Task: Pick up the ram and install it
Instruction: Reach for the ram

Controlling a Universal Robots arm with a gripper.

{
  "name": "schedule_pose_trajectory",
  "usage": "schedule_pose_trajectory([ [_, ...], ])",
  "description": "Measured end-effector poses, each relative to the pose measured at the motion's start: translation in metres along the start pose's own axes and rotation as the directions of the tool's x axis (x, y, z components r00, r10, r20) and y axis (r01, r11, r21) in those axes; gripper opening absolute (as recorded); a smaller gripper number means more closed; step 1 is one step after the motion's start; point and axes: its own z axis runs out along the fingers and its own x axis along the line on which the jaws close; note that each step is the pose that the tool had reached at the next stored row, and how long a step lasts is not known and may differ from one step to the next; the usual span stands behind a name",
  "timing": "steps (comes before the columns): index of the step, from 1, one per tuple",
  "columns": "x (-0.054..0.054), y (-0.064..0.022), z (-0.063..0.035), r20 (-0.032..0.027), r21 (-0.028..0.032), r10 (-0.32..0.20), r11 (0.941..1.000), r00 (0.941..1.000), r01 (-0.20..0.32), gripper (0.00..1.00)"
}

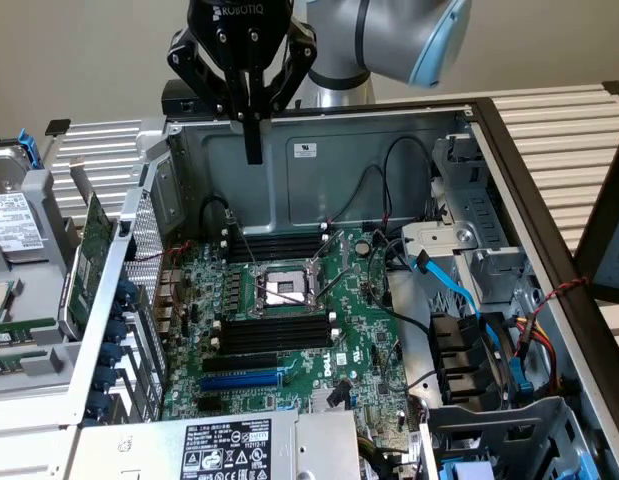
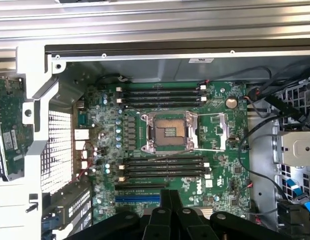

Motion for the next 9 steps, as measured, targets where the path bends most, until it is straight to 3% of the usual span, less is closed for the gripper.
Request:
schedule_pose_trajectory([
  [9, 0.016, -0.0012, -0.0002, -0.0005, -0.0002, -0.001, 1.0, 1.0, 0.001, 0.11],
])
